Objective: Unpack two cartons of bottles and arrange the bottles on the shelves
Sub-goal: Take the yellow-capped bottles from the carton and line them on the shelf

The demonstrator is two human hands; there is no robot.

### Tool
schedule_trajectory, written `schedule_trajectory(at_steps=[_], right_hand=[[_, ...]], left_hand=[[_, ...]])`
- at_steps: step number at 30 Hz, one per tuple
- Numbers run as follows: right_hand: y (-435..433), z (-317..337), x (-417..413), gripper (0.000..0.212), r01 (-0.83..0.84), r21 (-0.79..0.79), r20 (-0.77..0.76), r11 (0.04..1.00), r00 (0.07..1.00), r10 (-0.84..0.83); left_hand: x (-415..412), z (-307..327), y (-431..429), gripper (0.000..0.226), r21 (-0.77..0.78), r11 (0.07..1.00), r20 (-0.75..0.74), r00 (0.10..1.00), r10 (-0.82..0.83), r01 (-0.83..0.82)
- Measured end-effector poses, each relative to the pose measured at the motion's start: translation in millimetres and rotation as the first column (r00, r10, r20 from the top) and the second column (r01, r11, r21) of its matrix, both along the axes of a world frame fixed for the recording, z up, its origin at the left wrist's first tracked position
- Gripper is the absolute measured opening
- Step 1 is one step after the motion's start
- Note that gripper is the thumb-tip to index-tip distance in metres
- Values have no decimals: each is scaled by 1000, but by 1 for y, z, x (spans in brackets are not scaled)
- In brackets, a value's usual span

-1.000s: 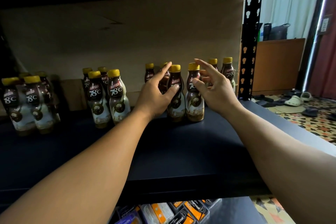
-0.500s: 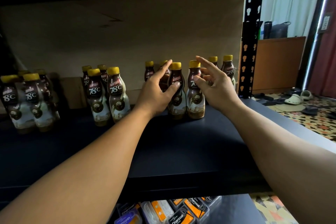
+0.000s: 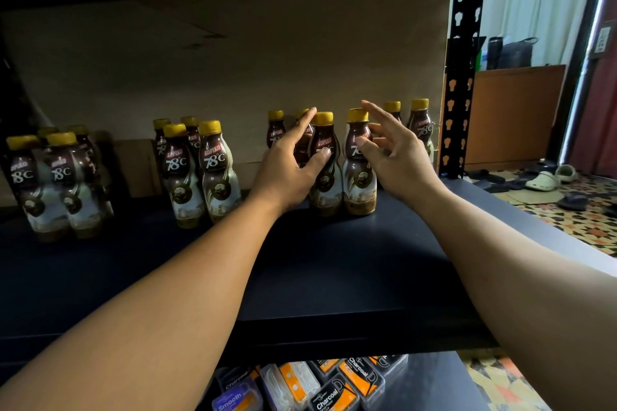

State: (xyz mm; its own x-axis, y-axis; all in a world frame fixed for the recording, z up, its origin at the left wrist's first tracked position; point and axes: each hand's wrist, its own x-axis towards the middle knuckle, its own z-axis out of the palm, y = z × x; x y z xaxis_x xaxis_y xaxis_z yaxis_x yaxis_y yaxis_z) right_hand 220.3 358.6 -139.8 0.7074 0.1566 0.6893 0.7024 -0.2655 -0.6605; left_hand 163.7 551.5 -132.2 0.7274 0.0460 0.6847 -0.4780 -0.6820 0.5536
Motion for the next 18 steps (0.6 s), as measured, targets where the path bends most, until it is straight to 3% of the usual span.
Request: schedule_trajectory(at_steps=[6, 11, 18], right_hand=[[1, 1, -6, 62, 10, 4, -1, 1000, 1000, -10], [-1, 6, -17, 64, 130, -1, 83, 991, 988, -130], [4, 7, -62, 43, 225, 34, 148, 974, 962, -228]], left_hand=[[-1, -2, 1, 74, 6, 1000, -21, 1000, 14, -14], [-15, -2, 4, 81, -21, 998, -87, 995, 54, -56], [-60, -10, 11, 77, -9, 996, -87, 992, 88, -89]])
